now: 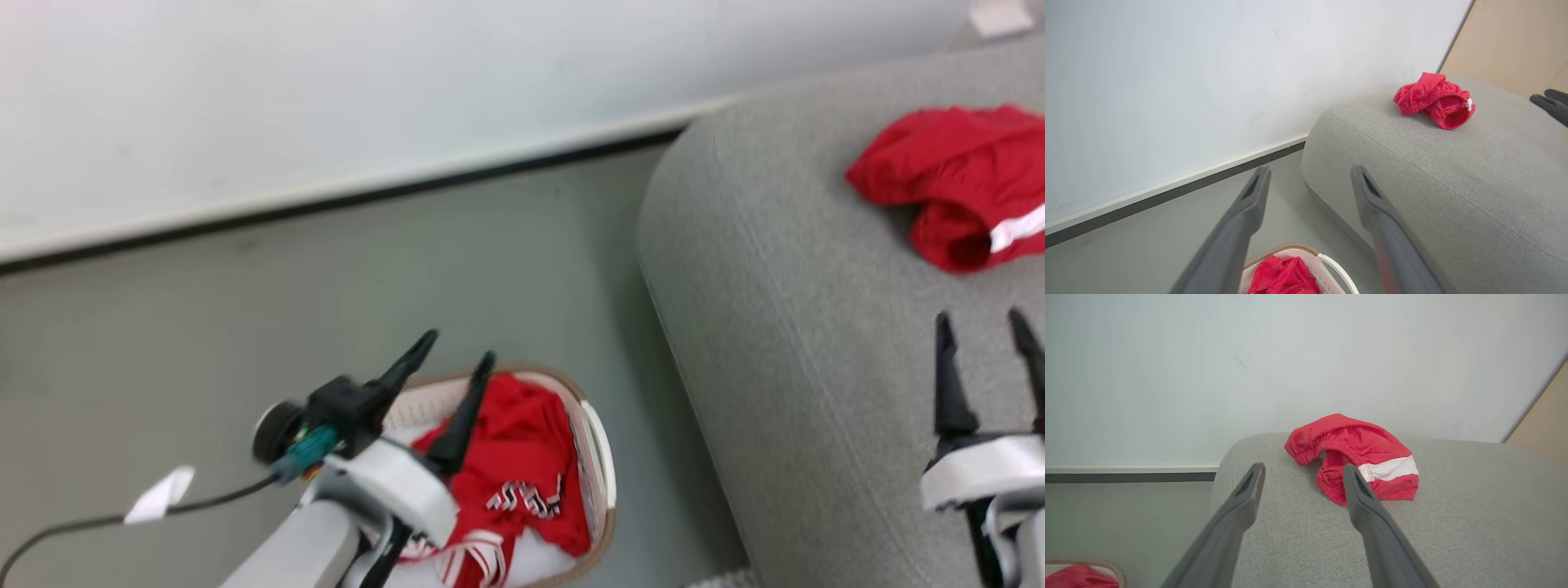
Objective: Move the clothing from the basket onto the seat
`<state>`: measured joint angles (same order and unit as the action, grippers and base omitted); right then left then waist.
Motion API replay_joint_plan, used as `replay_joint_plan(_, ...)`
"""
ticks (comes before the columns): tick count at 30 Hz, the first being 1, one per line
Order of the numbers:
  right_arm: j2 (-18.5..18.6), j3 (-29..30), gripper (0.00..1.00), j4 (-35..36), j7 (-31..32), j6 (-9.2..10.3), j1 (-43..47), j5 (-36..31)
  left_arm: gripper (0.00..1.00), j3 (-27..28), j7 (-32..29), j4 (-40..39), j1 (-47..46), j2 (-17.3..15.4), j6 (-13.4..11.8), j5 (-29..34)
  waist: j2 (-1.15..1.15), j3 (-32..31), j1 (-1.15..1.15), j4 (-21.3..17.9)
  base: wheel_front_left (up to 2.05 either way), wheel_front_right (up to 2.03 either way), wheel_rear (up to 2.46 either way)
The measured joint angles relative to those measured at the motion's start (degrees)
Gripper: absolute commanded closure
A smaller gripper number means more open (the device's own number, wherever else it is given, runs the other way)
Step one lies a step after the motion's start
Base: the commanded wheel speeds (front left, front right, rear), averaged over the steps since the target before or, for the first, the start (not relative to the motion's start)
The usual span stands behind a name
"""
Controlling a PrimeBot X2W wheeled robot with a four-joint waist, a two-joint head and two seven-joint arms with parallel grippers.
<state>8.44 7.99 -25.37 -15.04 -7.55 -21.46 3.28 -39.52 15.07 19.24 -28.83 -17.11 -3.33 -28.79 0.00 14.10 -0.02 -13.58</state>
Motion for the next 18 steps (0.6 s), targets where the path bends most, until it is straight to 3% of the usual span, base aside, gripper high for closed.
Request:
replay_joint_plan(5,-0.94,-3.93,0.0,1.44,-0.01,0.0,5.82,0.67,0.0,6.5,0.05,-1.94,7.98,-0.23,-1.87,0.56,0.0,-5.59,-0.01,1.8,0.0,0.0,0.0)
replay_joint_plan(12,-2.18,-6.27,0.0,3.01,-0.01,0.0,11.49,0.69,0.0,14.57,0.07,-3.98,16.78,0.29,-2.55,4.02,0.0,-10.91,0.0,5.84,0.0,0.0,0.0)
replay_joint_plan(18,-3.93,-6.54,0.0,3.45,-0.02,0.0,14.56,0.69,0.0,19.96,0.07,-4.75,22.84,2.02,-1.37,6.33,0.0,-14.13,0.0,8.51,0.0,0.0,0.0)
